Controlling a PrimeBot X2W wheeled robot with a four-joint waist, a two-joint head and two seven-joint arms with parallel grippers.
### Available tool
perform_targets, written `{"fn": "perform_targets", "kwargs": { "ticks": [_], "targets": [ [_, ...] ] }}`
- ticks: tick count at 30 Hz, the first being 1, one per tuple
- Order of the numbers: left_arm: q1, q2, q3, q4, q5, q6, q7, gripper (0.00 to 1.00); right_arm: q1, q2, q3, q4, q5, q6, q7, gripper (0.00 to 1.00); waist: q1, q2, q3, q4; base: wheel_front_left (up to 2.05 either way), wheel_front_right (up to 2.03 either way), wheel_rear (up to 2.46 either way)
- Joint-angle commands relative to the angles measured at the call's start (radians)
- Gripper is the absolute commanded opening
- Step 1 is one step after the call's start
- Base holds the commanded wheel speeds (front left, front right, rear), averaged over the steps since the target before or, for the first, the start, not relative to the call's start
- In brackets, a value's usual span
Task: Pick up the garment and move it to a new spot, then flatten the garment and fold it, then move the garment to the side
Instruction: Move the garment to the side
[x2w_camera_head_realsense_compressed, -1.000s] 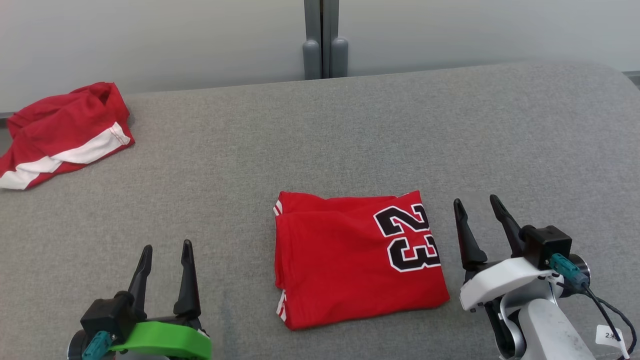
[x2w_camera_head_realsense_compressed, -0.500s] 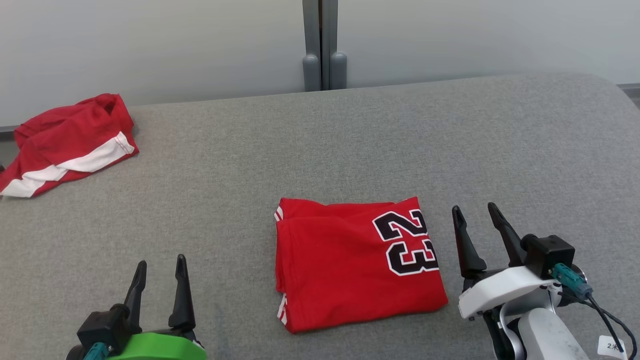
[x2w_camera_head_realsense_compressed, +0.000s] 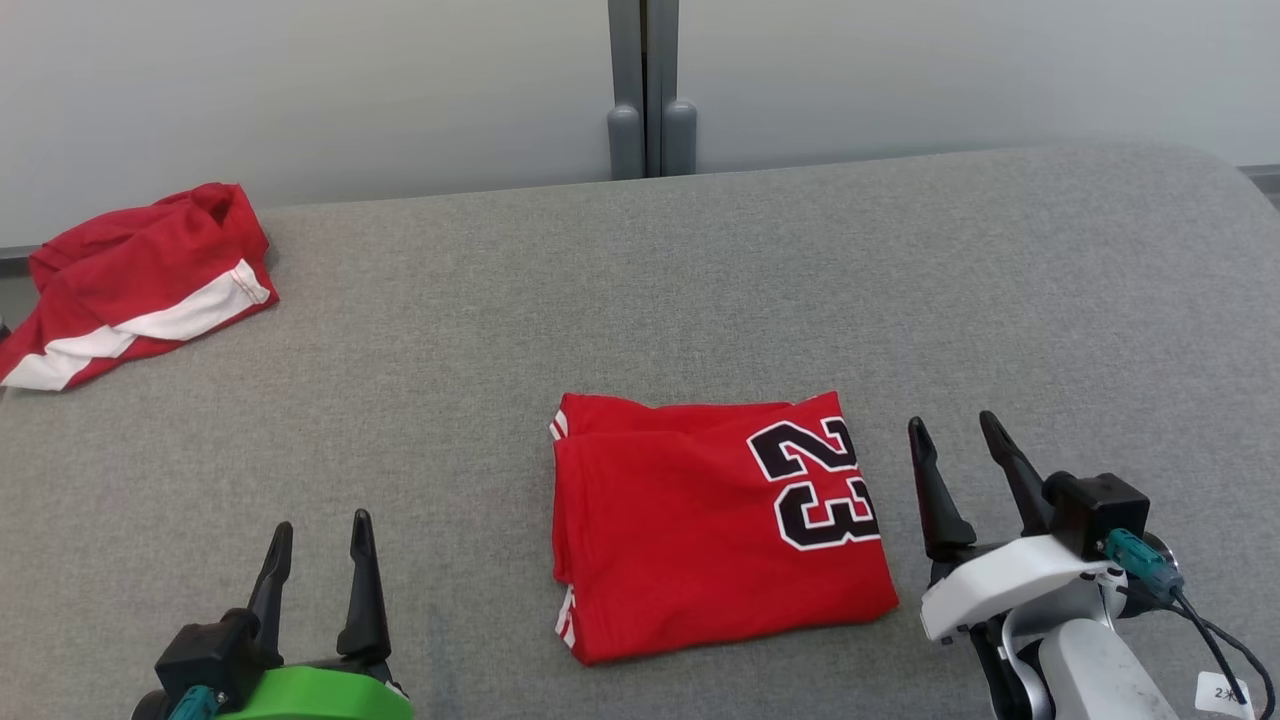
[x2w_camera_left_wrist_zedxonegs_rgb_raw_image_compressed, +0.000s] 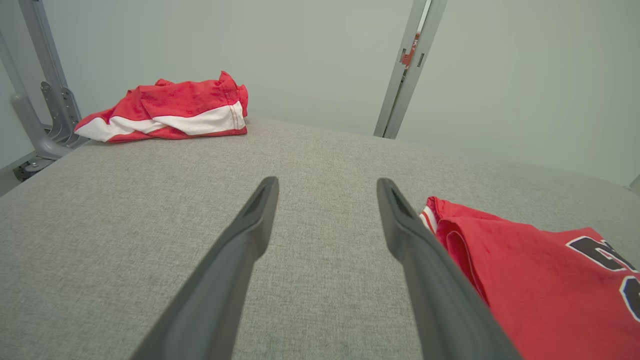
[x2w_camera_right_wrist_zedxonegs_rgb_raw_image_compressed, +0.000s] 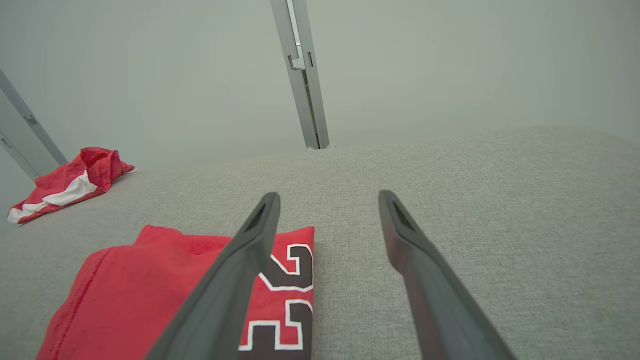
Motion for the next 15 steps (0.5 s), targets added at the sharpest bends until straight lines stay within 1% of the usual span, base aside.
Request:
{"fn": "perform_targets", "kwargs": {
  "ticks": [1, 4, 8, 13, 15],
  "targets": [
    [-0.001, -0.001, 0.003, 0.003, 0.003, -0.008, -0.003, 1.00, -0.011, -0.001, -0.007, 0.008, -0.014, -0.001, 0.005, 1.00, 0.0000, -0.0001, 0.003, 0.002, 0.00, 0.00, 0.00],
    [-0.009, -0.003, 0.005, 0.001, 0.006, -0.009, -0.003, 1.00, -0.027, -0.001, -0.008, 0.025, -0.032, -0.001, 0.049, 1.00, 0.0000, -0.0001, 0.010, 0.006, 0.00, 0.00, 0.00],
    [-0.021, -0.005, 0.005, -0.010, 0.008, -0.011, -0.003, 1.00, -0.057, -0.004, -0.008, 0.031, -0.051, -0.001, 0.163, 1.00, 0.0000, -0.0001, 0.027, 0.016, 0.00, 0.00, 0.00],
    [-0.033, -0.008, 0.004, -0.024, 0.007, -0.014, -0.003, 1.00, -0.091, -0.045, 0.011, 0.032, -0.001, -0.001, 0.337, 1.00, 0.0000, -0.0001, 0.053, 0.035, 0.00, 0.00, 0.00],
    [-0.038, -0.009, 0.002, -0.027, 0.006, -0.015, -0.003, 1.00, -0.100, -0.061, 0.028, 0.033, 0.021, -0.001, 0.387, 1.00, 0.0000, -0.0001, 0.065, 0.044, 0.00, 0.00, 0.00]
  ]
}}
